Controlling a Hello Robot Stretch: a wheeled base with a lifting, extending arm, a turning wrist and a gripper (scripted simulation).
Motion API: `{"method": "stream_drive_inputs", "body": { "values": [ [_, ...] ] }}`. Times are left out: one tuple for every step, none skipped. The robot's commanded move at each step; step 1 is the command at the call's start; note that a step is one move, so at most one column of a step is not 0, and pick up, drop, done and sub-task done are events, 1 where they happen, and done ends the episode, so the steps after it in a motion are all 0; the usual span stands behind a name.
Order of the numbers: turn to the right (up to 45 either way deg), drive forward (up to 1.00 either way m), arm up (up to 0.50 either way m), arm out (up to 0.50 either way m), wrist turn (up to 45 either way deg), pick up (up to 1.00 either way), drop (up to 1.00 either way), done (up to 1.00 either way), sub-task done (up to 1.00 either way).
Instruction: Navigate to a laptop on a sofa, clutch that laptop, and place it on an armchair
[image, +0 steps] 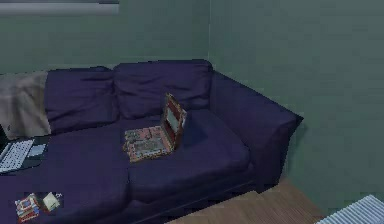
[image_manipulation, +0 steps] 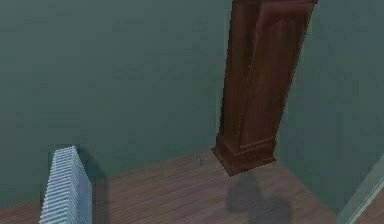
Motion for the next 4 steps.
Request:
{"method": "stream_drive_inputs", "body": {
  "values": [
    [0.0, 0.35, 0.0, 0.0, 0.0, 0.0, 0.0, 0.0, 0.0],
    [-45.0, 0.0, 0.0, 0.0, 0.0, 0.0, 0.0, 0.0, 0.0],
    [-45.0, 0.0, 0.0, 0.0, 0.0, 0.0, 0.0, 0.0, 0.0],
    [-6.0, 0.0, 0.0, 0.0, 0.0, 0.0, 0.0, 0.0, 0.0]
  ]
}}
